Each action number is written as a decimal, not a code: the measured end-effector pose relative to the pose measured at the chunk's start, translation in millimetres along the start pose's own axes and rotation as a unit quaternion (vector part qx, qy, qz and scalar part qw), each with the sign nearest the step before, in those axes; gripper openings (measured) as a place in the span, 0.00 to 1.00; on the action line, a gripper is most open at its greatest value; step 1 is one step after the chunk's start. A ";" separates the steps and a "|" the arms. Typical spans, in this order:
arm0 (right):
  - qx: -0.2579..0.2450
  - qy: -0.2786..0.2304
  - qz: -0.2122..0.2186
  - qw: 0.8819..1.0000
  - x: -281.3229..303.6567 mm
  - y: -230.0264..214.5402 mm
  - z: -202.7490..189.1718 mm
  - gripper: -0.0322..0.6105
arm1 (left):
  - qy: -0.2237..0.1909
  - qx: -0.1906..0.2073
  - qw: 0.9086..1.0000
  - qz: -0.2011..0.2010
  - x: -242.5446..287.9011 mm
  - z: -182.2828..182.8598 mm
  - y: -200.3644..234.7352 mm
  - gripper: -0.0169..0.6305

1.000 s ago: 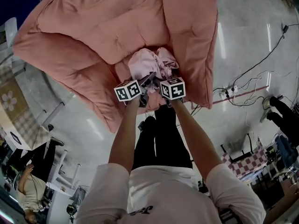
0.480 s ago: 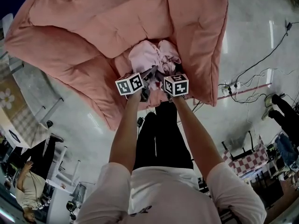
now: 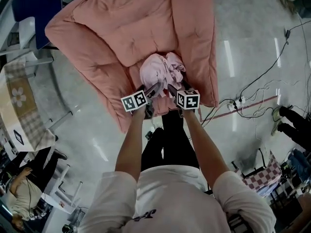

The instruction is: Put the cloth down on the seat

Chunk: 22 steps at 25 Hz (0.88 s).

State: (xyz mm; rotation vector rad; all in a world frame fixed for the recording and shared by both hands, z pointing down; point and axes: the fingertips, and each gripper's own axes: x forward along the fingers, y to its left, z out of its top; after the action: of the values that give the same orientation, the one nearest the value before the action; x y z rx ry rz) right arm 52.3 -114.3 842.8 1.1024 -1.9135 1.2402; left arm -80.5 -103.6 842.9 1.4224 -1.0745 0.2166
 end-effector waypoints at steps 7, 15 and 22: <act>0.002 -0.038 -0.007 0.999 -72.8 29.6 -14.8 0.61 | -0.017 0.043 0.999 -0.009 -56.3 -23.1 -41.2 0.72; -0.063 -0.143 -0.013 0.988 -154.7 85.9 26.8 0.60 | -0.110 0.171 0.979 -0.012 -139.5 5.1 -109.1 0.72; -0.127 -0.248 -0.027 0.960 -248.6 136.5 70.4 0.39 | -0.220 0.242 0.945 -0.025 -233.6 30.1 -178.7 0.66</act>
State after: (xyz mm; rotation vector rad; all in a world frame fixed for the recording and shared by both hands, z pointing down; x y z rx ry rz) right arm 47.5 -70.2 554.0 1.4060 -2.3091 0.6967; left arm -97.1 -59.9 550.9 2.0015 -1.4093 0.1327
